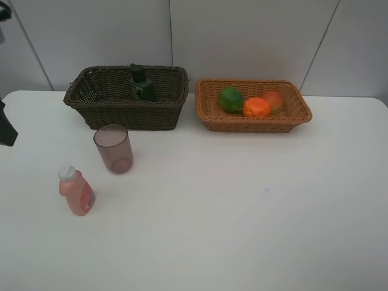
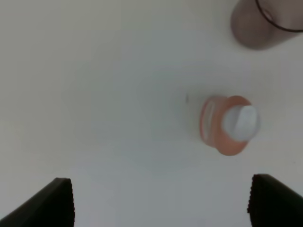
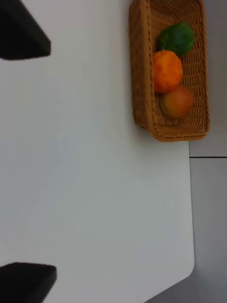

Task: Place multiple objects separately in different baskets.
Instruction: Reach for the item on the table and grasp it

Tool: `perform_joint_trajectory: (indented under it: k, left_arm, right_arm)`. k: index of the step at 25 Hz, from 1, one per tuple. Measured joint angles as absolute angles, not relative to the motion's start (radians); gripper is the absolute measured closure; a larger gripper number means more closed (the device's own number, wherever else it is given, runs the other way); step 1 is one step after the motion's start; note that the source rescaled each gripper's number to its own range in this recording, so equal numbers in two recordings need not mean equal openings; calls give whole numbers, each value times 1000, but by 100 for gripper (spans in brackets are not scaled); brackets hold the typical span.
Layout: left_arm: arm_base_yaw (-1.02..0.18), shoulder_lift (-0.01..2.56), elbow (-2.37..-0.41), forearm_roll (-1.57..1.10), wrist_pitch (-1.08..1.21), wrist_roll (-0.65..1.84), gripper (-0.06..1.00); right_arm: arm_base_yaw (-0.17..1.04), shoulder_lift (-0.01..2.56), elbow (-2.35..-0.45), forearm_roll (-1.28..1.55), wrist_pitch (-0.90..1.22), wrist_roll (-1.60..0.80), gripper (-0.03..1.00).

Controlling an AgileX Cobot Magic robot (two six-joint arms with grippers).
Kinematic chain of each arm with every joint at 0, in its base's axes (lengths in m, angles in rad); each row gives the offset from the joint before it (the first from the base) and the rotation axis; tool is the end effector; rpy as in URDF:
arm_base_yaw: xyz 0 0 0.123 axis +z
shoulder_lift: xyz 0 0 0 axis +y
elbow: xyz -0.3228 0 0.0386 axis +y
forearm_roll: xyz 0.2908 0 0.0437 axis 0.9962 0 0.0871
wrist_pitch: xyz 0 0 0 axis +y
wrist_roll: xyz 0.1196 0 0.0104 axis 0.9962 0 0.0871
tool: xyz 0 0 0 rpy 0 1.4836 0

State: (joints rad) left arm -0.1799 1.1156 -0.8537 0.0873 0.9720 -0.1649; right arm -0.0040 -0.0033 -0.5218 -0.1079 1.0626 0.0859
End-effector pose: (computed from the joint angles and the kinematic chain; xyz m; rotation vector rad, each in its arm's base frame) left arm 0.2321 -0.0334 0.2878 0.0660 2.7093 0.0104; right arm 0.0145 -0.0114 0.2923 0.0973 2.0150 -0.0765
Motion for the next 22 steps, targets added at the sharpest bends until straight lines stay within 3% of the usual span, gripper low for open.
perform_joint_trajectory:
  k: [8, 22]
  left_arm:
    - [-405, 1346, -873, 160, 924, -358, -2]
    - [-423, 1561, -811, 177, 685, -391, -2]
  right_arm:
    - [-4, -3, -522, -108, 1062, 86, 10]
    - [-4, -3, -522, -108, 1062, 86, 10]
